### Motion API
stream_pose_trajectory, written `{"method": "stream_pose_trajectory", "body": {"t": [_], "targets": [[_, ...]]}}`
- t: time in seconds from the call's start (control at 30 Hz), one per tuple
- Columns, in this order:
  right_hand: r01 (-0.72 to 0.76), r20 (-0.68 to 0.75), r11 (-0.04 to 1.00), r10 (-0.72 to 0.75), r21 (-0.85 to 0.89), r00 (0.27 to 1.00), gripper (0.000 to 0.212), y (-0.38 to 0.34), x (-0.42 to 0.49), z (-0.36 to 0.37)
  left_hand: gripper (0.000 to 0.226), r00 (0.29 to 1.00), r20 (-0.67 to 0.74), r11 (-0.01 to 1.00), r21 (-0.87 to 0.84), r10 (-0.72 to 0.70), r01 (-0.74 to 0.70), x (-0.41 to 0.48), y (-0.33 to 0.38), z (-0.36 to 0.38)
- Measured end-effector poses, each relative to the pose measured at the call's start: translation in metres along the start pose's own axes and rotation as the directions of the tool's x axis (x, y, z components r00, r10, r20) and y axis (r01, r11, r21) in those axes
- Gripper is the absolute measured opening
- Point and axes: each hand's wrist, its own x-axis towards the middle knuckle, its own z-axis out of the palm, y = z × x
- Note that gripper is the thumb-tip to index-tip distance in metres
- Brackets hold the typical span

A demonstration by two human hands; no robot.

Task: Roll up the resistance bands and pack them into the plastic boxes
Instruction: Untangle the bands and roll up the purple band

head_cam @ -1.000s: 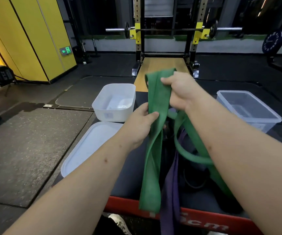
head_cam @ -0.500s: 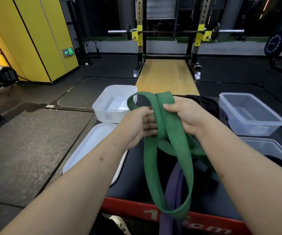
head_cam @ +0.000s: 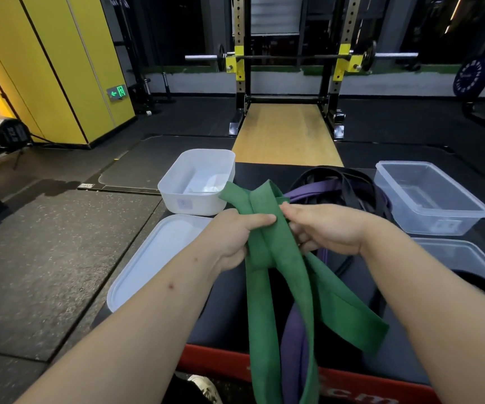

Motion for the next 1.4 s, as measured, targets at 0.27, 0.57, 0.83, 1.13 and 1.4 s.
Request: {"method": "stream_pose_trajectory", "body": {"t": [0.27, 0.57, 0.83, 1.13, 1.4], "targets": [[-0.027, -0.337, 0.987, 0.079, 0.156, 0.938, 0.069, -0.015, 0.03, -0.015, 0.028, 0.994, 0.103, 0.999, 0.025, 0.035, -0.037, -0.004, 0.004, -0.01], [-0.022, -0.156, 0.855, 0.12, 0.518, 0.98, 0.105, -0.039, 0.058, -0.021, 0.029, 0.948, 0.317, 0.999, 0.032, 0.02, -0.031, -0.004, 0.01, -0.014], [0.212, -0.301, 0.835, -0.058, 0.508, 0.952, 0.033, -0.09, 0.074, -0.018, 0.019, 0.976, 0.198, 0.996, -0.022, 0.095, -0.092, 0.016, 0.02, -0.008], [0.584, -0.57, 0.808, -0.444, 0.08, 0.691, 0.03, -0.16, 0.067, -0.061, 0.024, 0.964, 0.191, 0.983, -0.043, 0.184, -0.179, 0.03, 0.047, 0.017], [-0.014, -0.38, 0.982, 0.085, 0.187, 0.921, 0.02, -0.065, 0.083, -0.066, 0.016, 0.993, 0.115, 0.999, 0.05, 0.013, -0.019, 0.025, 0.011, 0.008]]}}
